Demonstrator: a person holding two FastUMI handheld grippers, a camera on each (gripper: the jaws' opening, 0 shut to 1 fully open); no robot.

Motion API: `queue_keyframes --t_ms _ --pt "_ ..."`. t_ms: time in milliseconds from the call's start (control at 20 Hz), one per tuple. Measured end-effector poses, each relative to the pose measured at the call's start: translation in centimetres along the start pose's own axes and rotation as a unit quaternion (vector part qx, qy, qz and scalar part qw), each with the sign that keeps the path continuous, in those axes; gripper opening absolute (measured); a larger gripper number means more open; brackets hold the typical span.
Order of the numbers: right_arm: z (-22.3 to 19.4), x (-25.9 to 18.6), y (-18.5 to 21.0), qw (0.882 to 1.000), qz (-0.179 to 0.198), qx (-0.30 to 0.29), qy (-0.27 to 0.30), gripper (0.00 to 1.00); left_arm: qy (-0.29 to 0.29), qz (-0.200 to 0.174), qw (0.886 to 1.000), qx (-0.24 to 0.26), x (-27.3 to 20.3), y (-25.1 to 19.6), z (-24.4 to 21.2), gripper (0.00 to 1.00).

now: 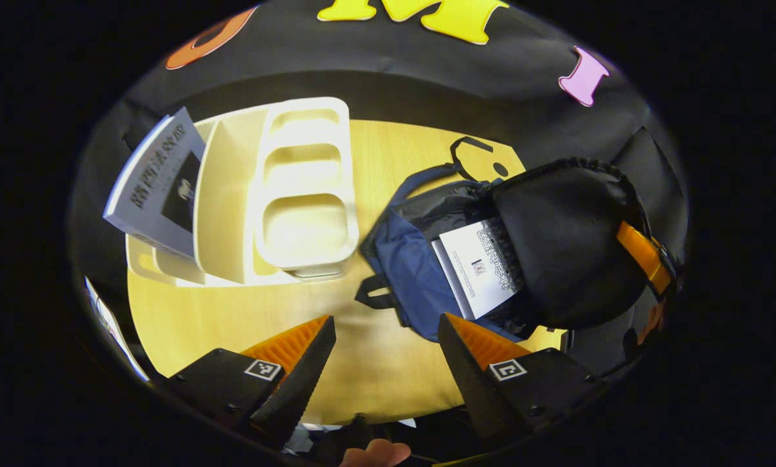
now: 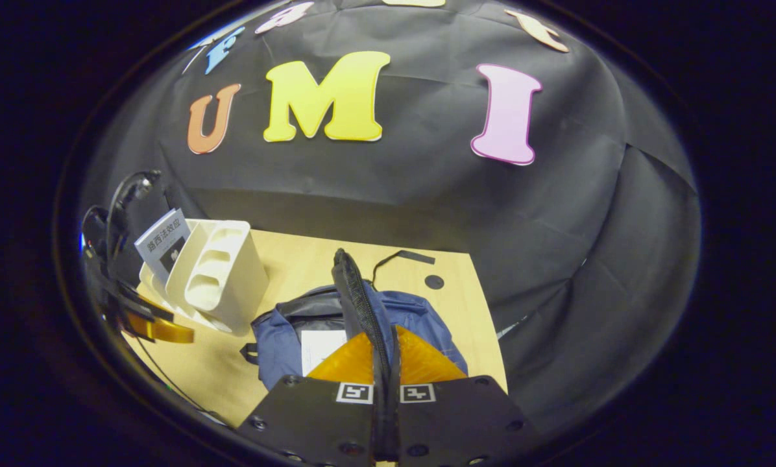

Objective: Open the schoolbag, grab two books from the bookshelf and put them into the schoolbag.

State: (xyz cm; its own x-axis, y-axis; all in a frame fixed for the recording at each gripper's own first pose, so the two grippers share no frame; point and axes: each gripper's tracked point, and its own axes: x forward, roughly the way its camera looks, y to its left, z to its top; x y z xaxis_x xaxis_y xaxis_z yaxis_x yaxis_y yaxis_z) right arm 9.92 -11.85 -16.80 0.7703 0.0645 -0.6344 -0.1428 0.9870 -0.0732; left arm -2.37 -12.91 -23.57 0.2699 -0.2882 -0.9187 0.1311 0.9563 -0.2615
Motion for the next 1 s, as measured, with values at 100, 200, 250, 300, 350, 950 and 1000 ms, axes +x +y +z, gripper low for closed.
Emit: queue_keyframes --t_ms 100,200,250,300,350,950,1000 --pt "-0.2 0.0 0.1 1.000 -0.003 -0.005 0.001 0.00 -0.024 0.012 1.000 0.000 -2.3 2.2 1.3 1.00" --pt "-0.3 0.0 0.0 1.000 -0.006 -0.011 0.001 0.00 -0.051 0.024 0.998 -0.007 -4.4 4.4 2.8 1.00" --pt "-0.2 -0.1 0.0 1.000 -0.008 -0.012 0.001 0.00 -0.062 0.032 0.997 -0.010 -5.4 5.5 3.4 1.00" --pt "-0.1 -0.1 -0.1 1.000 -0.010 -0.013 0.000 0.00 -0.075 0.040 0.996 -0.011 -6.5 6.7 4.3 1.00" --pt "0.0 -0.1 -0.1 1.000 -0.010 -0.013 0.000 0.00 -0.086 0.048 0.995 -0.011 -7.6 7.9 5.2 1.00" --pt "0.4 0.6 0.2 1.000 -0.013 -0.010 0.004 0.00 -0.111 0.122 0.986 0.008 -12.8 19.3 15.5 0.99" --pt "0.4 0.6 0.1 1.000 -0.014 -0.008 0.005 0.00 -0.100 0.120 0.988 0.008 -12.1 19.9 15.7 0.99"
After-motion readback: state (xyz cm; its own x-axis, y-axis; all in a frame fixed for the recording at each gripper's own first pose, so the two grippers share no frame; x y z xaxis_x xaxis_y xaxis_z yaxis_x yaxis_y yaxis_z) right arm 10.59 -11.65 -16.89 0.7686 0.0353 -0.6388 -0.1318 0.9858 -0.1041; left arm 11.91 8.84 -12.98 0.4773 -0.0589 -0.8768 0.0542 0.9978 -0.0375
